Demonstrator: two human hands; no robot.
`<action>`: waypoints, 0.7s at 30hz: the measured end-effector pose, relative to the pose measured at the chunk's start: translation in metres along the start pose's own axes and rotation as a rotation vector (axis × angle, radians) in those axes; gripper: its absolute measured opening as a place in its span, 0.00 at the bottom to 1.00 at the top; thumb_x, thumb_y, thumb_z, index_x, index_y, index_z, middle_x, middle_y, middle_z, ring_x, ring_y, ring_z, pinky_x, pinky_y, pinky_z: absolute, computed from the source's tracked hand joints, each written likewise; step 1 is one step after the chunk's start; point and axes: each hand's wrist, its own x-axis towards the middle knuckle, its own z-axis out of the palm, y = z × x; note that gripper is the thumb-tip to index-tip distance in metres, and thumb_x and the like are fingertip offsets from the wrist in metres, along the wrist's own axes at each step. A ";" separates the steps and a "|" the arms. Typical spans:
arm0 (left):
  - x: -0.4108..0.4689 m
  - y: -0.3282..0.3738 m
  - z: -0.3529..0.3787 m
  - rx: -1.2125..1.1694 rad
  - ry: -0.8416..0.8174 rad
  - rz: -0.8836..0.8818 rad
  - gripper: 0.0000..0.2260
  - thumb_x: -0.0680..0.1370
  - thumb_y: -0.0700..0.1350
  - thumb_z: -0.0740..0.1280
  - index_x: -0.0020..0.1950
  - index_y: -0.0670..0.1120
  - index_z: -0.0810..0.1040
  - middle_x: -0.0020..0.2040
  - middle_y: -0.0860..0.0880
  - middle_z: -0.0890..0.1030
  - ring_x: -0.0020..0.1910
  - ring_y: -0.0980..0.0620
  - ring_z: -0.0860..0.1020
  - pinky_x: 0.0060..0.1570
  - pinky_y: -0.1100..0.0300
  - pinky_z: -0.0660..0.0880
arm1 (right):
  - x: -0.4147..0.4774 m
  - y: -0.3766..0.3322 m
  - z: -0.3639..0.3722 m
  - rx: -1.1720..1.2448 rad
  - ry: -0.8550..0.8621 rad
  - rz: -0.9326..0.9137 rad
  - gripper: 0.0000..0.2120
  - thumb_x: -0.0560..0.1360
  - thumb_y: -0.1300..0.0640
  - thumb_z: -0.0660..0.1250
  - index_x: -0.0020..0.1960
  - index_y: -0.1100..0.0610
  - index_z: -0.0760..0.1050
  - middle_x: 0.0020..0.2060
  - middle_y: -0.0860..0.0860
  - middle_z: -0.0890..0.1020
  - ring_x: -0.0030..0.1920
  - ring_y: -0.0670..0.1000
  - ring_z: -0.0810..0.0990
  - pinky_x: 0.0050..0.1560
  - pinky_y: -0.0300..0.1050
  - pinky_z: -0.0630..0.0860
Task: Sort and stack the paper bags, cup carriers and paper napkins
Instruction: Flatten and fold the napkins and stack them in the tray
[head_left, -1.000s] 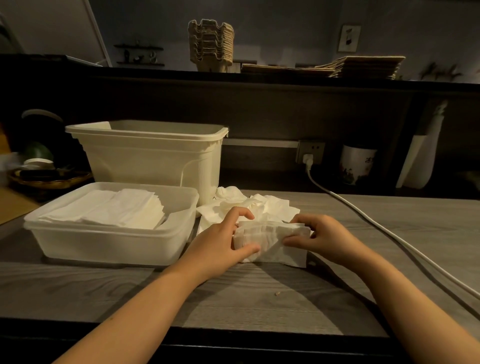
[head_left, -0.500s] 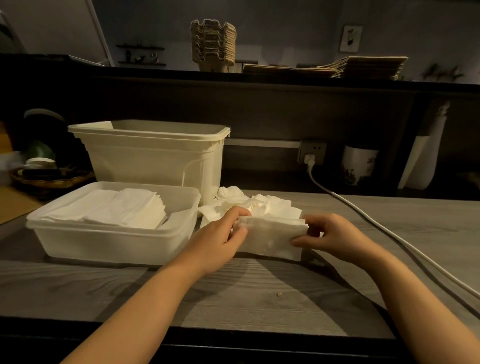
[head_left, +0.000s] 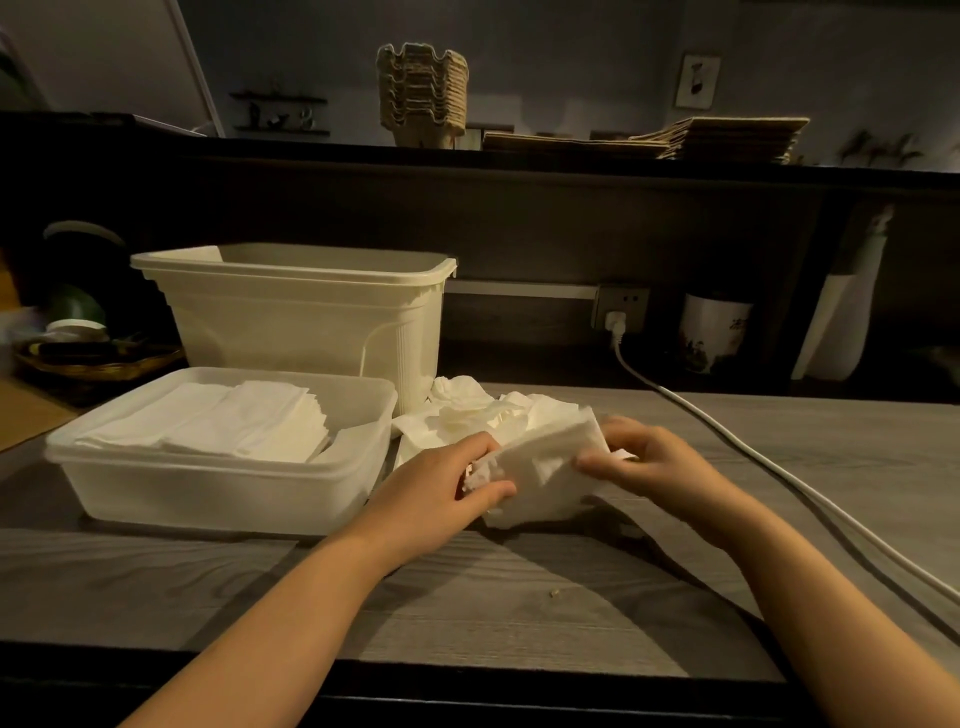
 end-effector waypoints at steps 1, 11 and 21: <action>0.001 0.000 0.000 -0.037 0.013 0.000 0.07 0.77 0.52 0.65 0.54 0.55 0.74 0.50 0.58 0.80 0.49 0.59 0.78 0.51 0.55 0.77 | -0.001 -0.002 0.000 0.163 0.024 0.009 0.16 0.66 0.46 0.66 0.47 0.55 0.79 0.47 0.46 0.80 0.49 0.46 0.79 0.50 0.38 0.75; 0.009 0.022 0.012 -0.232 0.033 -0.020 0.10 0.79 0.46 0.63 0.55 0.60 0.66 0.49 0.60 0.76 0.39 0.66 0.76 0.42 0.69 0.76 | -0.001 -0.010 0.021 0.856 -0.082 0.240 0.16 0.67 0.56 0.69 0.54 0.55 0.73 0.43 0.51 0.85 0.45 0.52 0.84 0.43 0.44 0.81; 0.045 0.029 -0.012 0.262 0.349 0.008 0.02 0.80 0.51 0.61 0.51 0.55 0.72 0.44 0.58 0.79 0.42 0.58 0.76 0.37 0.66 0.70 | 0.012 0.009 -0.003 1.234 0.490 0.297 0.21 0.78 0.61 0.61 0.70 0.60 0.63 0.53 0.57 0.79 0.47 0.53 0.80 0.30 0.44 0.81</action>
